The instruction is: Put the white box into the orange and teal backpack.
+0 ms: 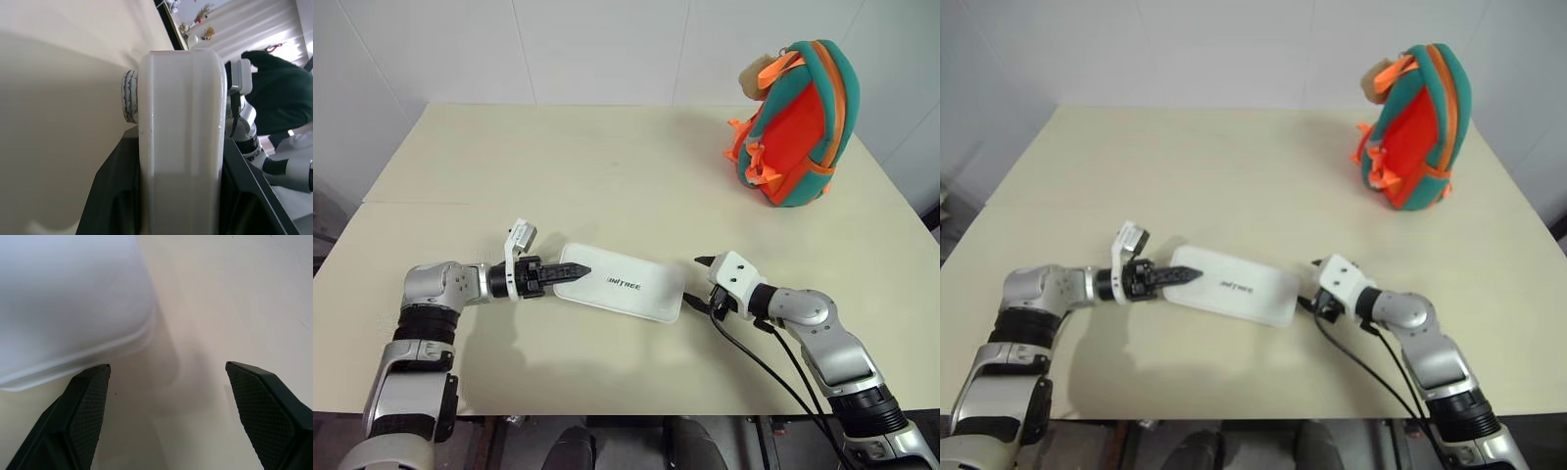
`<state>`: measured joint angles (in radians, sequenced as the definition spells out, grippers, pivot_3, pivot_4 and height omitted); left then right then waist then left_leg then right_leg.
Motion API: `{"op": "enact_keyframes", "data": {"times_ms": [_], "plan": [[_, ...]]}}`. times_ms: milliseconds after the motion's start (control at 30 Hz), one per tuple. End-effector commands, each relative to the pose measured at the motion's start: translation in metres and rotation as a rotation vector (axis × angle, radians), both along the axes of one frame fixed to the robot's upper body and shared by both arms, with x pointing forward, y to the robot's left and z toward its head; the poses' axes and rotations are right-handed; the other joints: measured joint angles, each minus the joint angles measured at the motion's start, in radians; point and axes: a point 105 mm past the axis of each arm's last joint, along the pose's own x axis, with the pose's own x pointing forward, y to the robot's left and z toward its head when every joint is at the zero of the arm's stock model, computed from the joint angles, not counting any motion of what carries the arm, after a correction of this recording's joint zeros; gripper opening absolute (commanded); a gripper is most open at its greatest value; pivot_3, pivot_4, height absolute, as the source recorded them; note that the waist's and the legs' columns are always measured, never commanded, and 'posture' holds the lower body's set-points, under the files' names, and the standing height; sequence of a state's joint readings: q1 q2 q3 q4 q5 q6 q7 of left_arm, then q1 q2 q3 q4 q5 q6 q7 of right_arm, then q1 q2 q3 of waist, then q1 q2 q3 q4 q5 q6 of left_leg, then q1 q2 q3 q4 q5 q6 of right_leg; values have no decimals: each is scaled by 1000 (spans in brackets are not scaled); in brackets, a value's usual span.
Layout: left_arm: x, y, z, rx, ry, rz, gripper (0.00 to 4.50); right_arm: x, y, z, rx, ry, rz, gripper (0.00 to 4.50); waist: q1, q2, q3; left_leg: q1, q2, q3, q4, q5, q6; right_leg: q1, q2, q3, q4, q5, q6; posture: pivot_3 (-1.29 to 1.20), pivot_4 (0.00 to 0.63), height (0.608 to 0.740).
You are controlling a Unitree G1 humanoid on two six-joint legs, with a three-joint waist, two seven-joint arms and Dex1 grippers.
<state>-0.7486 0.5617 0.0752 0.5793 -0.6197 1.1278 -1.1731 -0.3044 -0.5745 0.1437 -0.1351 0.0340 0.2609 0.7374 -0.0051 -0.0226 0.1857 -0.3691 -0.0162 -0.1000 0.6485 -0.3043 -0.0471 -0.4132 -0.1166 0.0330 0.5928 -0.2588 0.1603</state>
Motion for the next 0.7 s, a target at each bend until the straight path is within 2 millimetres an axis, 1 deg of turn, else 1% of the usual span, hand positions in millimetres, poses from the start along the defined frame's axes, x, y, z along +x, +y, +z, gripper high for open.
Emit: {"op": "enact_keyframes", "data": {"times_ms": [33, 133, 233, 333, 400, 500, 600, 700], "plan": [[14, 7, 18, -77, -24, 84, 1339, 1, 3, 16, 20, -59, 22, 4500, 0, 0, 0, 0, 0, 0, 0, 0, 0, 0, 0, 0, 0, 0, 0, 0, 150, 740], [20, 10, 23, -118, -19, 133, 1338, 4, 0, 21, 37, -82, 1, 4500, -3, 0, 0, 0, 0, 0, -1, 0, 0, 0, 0, 0, 0, 0, 0, 0, 150, 740], [26, 14, 34, -207, 3, 189, 1338, 14, -12, 36, 95, -146, -80, 4500, -2, 0, 0, -1, 0, 0, -1, 1, -2, 0, 0, 0, -1, 0, 0, 0, 150, 740], [28, 13, 45, -285, 11, 212, 1338, 32, -31, 56, 170, -240, -221, 4500, -1, 0, 0, -1, 0, 0, -1, 1, -3, -1, -1, 0, -1, 0, 0, 0, 150, 740], [28, 10, 48, -306, 9, 215, 1338, 44, -43, 70, 231, -299, -311, 4500, -1, 0, 0, -1, 0, 0, -1, 1, -3, 0, -1, 0, -1, 0, 0, 0, 150, 740], [27, 4, 50, -314, 6, 224, 1338, 61, -69, 93, 333, -397, -479, 4500, -1, 0, 0, -1, 0, 0, -1, 3, -6, -1, -1, 0, -1, 0, 0, 0, 150, 740], [25, 1, 50, -315, 5, 228, 1338, 69, -91, 108, 351, -486, -593, 4500, -1, 0, 0, -1, 0, 0, -2, 4, -7, -1, -1, 0, -1, 0, 0, 0, 150, 740], [21, 0, 51, -322, 7, 229, 1337, 69, -112, 131, 387, -615, -700, 4500, -3, 0, 0, -1, 0, 0, -4, 4, -8, -2, -1, 0, -2, 0, 0, 0, 150, 740]]}}
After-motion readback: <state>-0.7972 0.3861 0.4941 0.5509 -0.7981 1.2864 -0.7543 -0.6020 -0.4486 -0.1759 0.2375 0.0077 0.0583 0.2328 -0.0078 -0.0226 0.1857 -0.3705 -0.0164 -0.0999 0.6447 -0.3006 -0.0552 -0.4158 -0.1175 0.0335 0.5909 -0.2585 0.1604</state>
